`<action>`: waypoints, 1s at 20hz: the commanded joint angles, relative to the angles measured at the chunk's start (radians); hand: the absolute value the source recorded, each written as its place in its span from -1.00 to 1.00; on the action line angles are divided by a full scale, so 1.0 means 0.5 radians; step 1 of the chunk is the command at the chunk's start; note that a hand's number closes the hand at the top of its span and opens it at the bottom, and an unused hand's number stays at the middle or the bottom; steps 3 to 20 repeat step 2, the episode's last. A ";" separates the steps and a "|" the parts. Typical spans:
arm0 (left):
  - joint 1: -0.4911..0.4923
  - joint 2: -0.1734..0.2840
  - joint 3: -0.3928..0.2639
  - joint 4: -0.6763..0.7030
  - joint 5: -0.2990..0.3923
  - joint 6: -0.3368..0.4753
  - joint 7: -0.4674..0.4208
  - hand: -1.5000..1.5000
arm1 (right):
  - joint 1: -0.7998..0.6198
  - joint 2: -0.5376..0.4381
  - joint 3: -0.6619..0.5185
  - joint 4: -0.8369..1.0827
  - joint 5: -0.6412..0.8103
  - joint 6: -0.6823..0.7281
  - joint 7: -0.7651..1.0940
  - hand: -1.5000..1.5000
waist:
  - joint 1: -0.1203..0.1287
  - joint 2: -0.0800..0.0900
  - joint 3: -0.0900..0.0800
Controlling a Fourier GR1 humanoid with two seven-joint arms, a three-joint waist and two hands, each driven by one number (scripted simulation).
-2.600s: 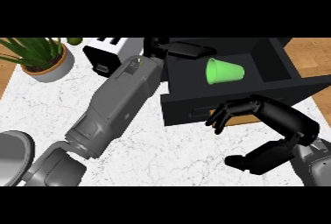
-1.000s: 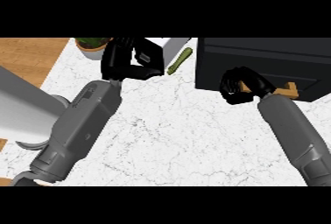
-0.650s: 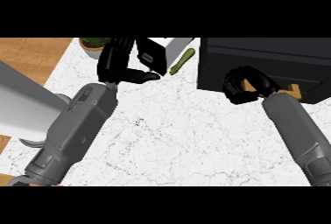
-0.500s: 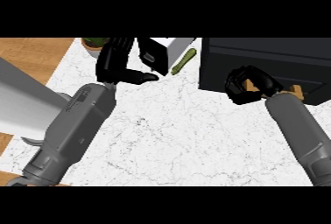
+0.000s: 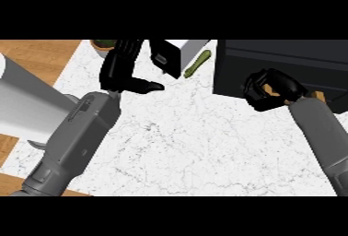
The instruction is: Pick up the cup, place it into the drawer and close the drawer
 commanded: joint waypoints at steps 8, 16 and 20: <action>0.023 0.029 0.007 -0.022 0.011 -0.037 0.007 -1.00 | -0.332 -0.258 -0.159 0.048 0.027 -0.224 0.142 1.00 | 0.069 0.032 -0.033; 0.023 0.029 0.007 -0.022 0.011 -0.037 0.007 -1.00 | -0.332 -0.258 -0.159 0.048 0.027 -0.224 0.142 1.00 | 0.069 0.032 -0.033; 0.023 0.029 0.007 -0.022 0.011 -0.037 0.007 -1.00 | -0.332 -0.258 -0.159 0.048 0.027 -0.224 0.142 1.00 | 0.069 0.032 -0.033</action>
